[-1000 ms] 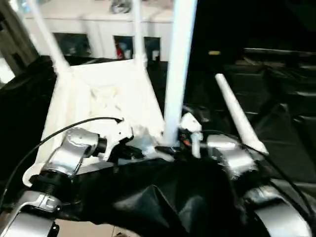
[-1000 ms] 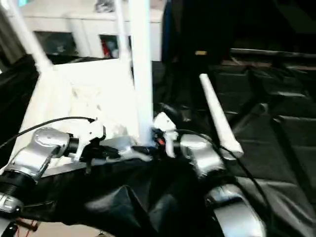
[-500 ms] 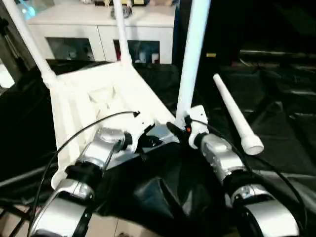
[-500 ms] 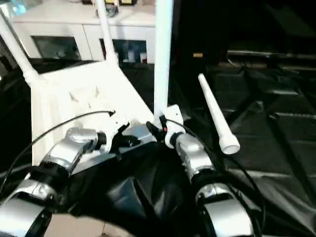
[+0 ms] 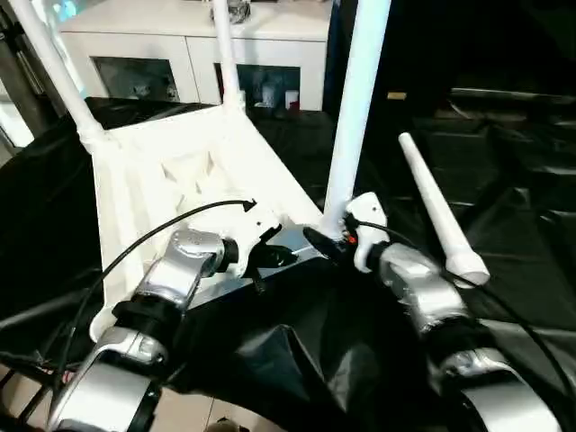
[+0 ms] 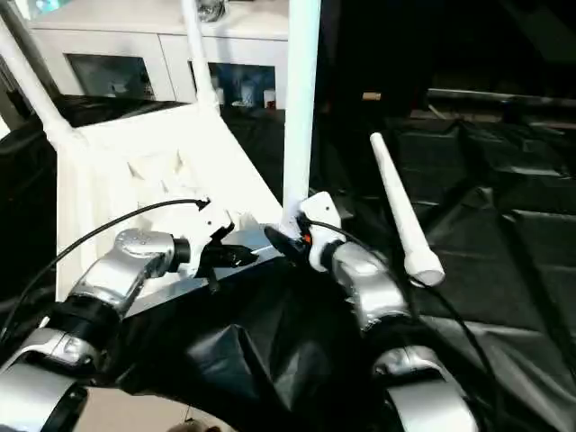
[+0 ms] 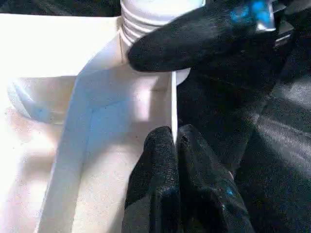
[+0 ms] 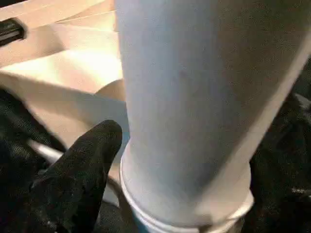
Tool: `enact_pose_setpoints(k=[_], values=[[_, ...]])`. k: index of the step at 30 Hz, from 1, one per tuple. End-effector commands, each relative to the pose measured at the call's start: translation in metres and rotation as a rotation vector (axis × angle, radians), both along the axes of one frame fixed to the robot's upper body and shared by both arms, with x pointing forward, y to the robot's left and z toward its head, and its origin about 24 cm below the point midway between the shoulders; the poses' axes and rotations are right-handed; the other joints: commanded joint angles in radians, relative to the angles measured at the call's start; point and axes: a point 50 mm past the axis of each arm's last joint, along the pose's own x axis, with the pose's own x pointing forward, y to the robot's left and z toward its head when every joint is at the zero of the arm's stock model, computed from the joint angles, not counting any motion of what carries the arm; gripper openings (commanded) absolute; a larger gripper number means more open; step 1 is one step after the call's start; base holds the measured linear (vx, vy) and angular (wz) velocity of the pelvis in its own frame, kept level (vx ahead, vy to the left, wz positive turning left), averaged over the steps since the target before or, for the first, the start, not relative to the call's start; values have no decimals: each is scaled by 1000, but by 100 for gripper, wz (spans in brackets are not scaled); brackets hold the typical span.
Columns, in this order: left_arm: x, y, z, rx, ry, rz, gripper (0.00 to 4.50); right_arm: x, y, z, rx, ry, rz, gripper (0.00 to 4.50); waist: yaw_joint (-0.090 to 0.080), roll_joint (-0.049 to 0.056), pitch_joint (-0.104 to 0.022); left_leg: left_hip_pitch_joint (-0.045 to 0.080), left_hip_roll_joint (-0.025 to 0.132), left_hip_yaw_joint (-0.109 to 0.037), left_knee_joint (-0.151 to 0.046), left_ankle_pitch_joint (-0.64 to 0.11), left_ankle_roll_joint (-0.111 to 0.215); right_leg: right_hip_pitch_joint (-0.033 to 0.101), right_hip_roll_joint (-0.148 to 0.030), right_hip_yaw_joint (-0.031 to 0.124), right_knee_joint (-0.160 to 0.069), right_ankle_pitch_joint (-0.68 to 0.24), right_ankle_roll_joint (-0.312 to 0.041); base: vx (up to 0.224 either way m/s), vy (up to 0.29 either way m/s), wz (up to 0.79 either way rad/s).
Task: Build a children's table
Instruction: Rotate leg to tighten
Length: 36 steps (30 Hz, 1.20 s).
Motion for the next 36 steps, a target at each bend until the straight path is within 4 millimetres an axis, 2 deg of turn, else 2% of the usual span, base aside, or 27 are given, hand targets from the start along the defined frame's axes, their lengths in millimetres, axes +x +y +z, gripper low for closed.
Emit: enact_pose_setpoints(k=[1,2,3,4,6,9,11,14,15,16,17,18,19,21,25,29,31,33,34,35,36], values=[[0,-7,13,-27,-67,-73,0,-12,21,3,10,-3,173,370,1,-4,-73,1,41,-11,-76,-230,38,40,-64,59,-87,-288,-190,54,-7,2],[-1,-5,13,-26,-62,-86,0,-13,20,3,9,2,186,370,1,-4,-76,-1,41,-9,-72,-197,45,42,-64,60,-79,-228,-206,54,-7,2],[-4,-3,14,-26,-67,-121,0,-15,17,5,1,-4,210,370,1,-4,-76,-1,41,-9,-72,-197,45,42,-64,60,-79,-228,-206,57,-2,0],[-6,-2,14,-26,-72,-146,0,-17,15,6,-5,-8,227,370,1,-2,-86,-8,40,-8,-62,-117,66,48,-61,58,-59,-92,-236,56,5,-1],[-13,2,15,-35,-56,-216,0,-22,10,8,-11,-1,276,370,3,-3,-85,-11,40,-6,-60,-84,93,48,-56,55,-50,-2,-263,53,8,-1],[-20,6,16,-29,-34,-277,0,-29,5,10,-21,8,339,370,6,-1,-89,-9,41,-4,-54,-70,119,48,-56,55,-42,55,-278,0,0,0],[-22,10,15,-19,-28,-295,0,-32,3,12,-31,7,366,370,10,0,-86,-6,43,-2,-53,-77,126,44,-57,55,-44,36,-284,0,0,0],[-25,15,12,5,-13,-315,0,-34,1,12,-55,18,401,370,20,-1,-80,-3,45,0,-60,-148,85,42,-60,59,-55,-77,-263,0,0,0],[-25,16,12,8,-12,-316,0,-34,1,11,-56,20,404,370,20,-1,-80,-3,45,0,-60,-148,85,42,-60,59,-55,-77,-263,0,0,0],[-25,17,12,11,-11,-312,0,-35,0,12,-52,26,418,370,21,-1,-77,-1,44,0,-62,-179,64,41,-61,60,-60,-126,-250,0,0,0],[-25,18,12,11,-11,-312,0,-35,0,12,-51,27,419,356,21,-1,-76,1,44,0,-64,-189,59,40,-60,61,-63,-144,-245,0,0,0],[-25,18,12,11,-11,-312,0,-35,-1,13,-45,32,423,347,20,-7,-75,-1,43,0,-65,-197,50,42,-62,62,-65,-169,-237,0,0,0],[-25,19,13,12,-10,-312,0,-35,-1,13,-42,36,425,335,21,-5,-75,-1,43,-1,-66,-197,45,43,-62,62,-66,-186,-229,0,0,0],[-25,19,13,14,-8,-309,0,-34,-1,12,-33,48,424,320,22,-4,-76,-1,43,-2,-65,-192,43,43,-63,62,-66,-189,-224,0,0,0],[-25,19,12,13,-1,-304,0,-32,3,7,-17,69,412,287,21,-3,-81,-5,41,-2,-60,-151,50,44,-60,61,-57,-118,-240,0,0,0],[-25,18,11,4,6,-292,0,-30,7,0,-6,84,381,278,18,-3,-78,-2,41,-2,-62,-182,41,42,-62,61,-63,-160,-237,0,0,0],[-19,14,12,-11,-6,-227,0,-23,13,-15,-23,99,232,277,12,1,-74,-2,40,-3,-68,-224,18,40,-63,61,-67,-219,-228,0,0,0],[-16,12,12,-12,-14,-194,0,-21,14,-20,-29,103,178,277,3,0,-70,-2,38,-8,-72,-254,-3,42,-64,59,-72,-270,-218,0,0,0],[-10,8,12,-14,-25,-122,0,-18,16,-26,-26,126,76,277,-4,-3,-69,3,36,-9,-73,-288,-14,42,-64,58,-80,-325,-201,0,0,0],[-4,3,14,-25,-33,-58,0,-15,17,-30,-21,139,-16,276,-12,5,-68,7,37,-9,-73,-297,-25,37,-64,60,-80,-339,-199,0,0,0],[-1,0,14,-31,-36,-26,0,-14,18,-32,-19,144,-62,276,-16,0,-67,8,35,-11,-74,-320,-29,38,-62,58,-86,-371,-188,0,0,0]])
